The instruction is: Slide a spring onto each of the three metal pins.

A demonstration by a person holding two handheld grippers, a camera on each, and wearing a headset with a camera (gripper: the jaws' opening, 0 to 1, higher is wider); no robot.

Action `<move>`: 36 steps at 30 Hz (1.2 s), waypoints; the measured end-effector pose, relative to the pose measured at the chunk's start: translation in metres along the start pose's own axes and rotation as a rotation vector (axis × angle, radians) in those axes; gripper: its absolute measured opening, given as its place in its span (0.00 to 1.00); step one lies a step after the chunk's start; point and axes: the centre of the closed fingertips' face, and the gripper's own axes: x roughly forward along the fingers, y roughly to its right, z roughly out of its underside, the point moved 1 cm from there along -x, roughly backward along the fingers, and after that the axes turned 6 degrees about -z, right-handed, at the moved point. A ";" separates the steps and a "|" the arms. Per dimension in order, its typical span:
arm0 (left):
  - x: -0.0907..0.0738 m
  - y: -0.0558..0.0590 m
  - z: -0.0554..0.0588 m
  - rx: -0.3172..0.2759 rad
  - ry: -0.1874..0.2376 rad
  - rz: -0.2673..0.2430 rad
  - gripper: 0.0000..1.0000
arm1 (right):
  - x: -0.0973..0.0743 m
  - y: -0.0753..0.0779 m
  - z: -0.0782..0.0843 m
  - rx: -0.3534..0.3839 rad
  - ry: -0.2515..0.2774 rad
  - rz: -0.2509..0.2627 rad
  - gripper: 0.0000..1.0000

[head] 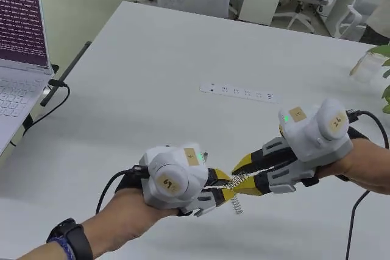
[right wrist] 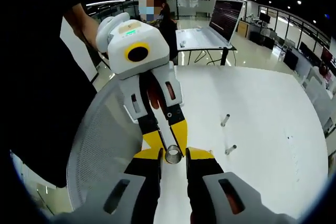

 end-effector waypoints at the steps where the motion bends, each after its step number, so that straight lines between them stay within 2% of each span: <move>1: 0.000 0.000 0.000 0.000 0.001 0.001 0.02 | 0.001 -0.001 0.001 -0.011 -0.015 -0.005 0.15; 11: 0.001 0.004 0.000 0.020 -0.005 0.019 0.02 | 0.004 -0.007 0.005 -0.074 -0.092 -0.038 0.14; 16: 0.003 0.012 0.000 0.056 -0.019 0.044 0.02 | 0.004 -0.011 0.010 -0.115 -0.144 -0.061 0.13; 23: 0.006 0.016 0.001 0.053 -0.023 0.060 0.02 | 0.004 -0.013 0.015 -0.146 -0.192 -0.067 0.12; 36: 0.006 0.015 0.006 0.041 -0.026 0.068 0.02 | 0.010 -0.013 0.015 -0.168 -0.212 -0.049 0.09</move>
